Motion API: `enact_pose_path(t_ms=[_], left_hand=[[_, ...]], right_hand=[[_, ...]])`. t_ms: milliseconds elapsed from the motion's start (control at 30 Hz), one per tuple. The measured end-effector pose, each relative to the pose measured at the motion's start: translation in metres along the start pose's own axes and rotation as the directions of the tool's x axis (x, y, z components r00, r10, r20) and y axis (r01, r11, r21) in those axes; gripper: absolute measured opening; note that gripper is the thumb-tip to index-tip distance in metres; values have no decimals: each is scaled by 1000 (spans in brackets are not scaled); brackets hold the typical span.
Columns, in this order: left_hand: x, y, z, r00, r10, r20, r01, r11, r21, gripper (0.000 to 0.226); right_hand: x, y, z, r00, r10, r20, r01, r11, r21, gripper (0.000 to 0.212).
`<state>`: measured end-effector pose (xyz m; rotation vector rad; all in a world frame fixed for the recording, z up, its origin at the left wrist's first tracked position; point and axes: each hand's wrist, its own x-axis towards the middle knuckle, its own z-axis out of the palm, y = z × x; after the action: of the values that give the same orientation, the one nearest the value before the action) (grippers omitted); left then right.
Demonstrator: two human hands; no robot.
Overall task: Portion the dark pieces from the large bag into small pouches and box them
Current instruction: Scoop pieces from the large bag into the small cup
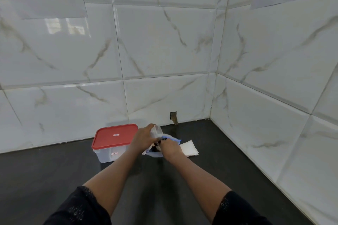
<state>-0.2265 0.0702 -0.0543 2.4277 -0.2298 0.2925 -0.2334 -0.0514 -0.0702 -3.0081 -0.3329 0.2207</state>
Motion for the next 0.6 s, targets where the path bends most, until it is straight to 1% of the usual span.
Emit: enact_pose_path(t_ms=[33, 67, 133, 267, 367, 433, 533, 600], left_hand=[[-4, -3, 5, 1000, -7, 21, 6, 1000, 12, 44], [-7, -5, 10, 999, -6, 37, 6, 1000, 23, 44], [-10, -2, 13, 999, 15, 40, -17, 999, 52, 44], [-5, 4, 10, 998, 68, 12, -69, 994, 81, 47], [-4, 6, 7, 995, 93, 27, -95, 988, 123, 50], [-5, 7, 8, 996, 88, 35, -91, 987, 135, 53], [-7, 5, 10, 997, 64, 48, -70, 989, 133, 52], [-8, 3, 12, 997, 66, 45, -72, 989, 133, 52]], right_hand=[[-1, 0, 5, 999, 25, 46, -26, 999, 20, 38], [-3, 1, 10, 997, 47, 58, -50, 997, 56, 37], [-5, 0, 16, 995, 91, 27, -94, 985, 143, 35], [-5, -7, 15, 981, 195, -11, -185, 947, 263, 33], [-2, -9, 13, 972, 232, -15, -215, 923, 319, 34], [2, -8, 14, 974, 226, -6, -213, 924, 318, 35], [2, -7, 12, 960, 278, 18, -263, 884, 387, 34], [2, -7, 10, 951, 307, 40, -297, 867, 399, 34]])
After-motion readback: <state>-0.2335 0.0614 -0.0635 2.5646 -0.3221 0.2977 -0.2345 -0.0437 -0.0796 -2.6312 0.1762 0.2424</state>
